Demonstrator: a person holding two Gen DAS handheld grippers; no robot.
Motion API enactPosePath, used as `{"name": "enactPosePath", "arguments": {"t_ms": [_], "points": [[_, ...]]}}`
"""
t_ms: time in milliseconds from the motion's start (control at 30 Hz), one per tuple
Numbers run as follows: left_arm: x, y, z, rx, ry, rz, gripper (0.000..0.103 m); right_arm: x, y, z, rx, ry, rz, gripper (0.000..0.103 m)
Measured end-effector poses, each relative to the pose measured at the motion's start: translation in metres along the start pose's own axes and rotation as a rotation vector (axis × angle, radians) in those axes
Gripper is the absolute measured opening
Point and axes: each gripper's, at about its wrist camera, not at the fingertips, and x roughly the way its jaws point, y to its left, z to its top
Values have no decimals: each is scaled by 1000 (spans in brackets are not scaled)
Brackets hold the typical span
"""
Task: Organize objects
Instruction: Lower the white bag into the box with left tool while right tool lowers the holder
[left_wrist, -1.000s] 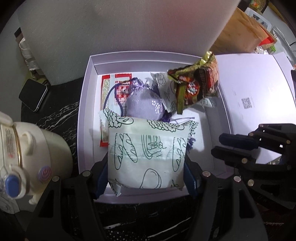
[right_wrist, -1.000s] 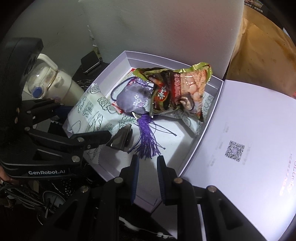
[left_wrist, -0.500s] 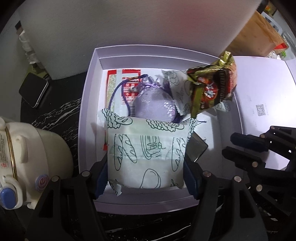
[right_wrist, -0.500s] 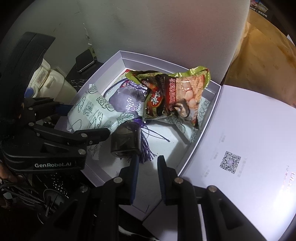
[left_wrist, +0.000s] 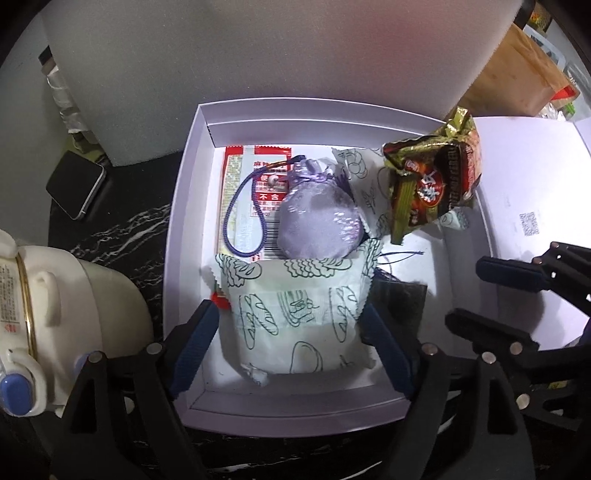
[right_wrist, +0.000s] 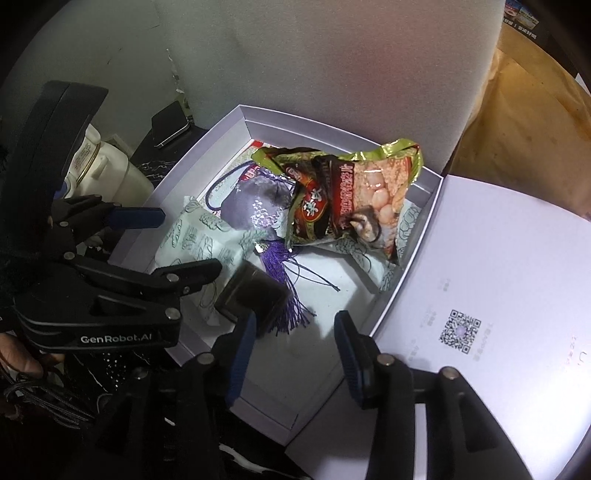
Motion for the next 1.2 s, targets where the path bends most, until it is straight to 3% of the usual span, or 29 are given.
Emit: {"name": "enactPosePath", "arguments": {"t_ms": [333,633,767,1200], "points": [[-30,7,-8,-7,-47,28,81,-5,4,10,-5,-21,0,45],[-76,8,-18,-32,-97,53,81,-31,18,7,-20,-66,0,54],[-95,9,-28,-44,-119,63,81,-44,26,7,-21,-90,-19,59],[-154,9,-71,-107,-180,85,81,-95,47,-18,-55,-148,-36,60]]}}
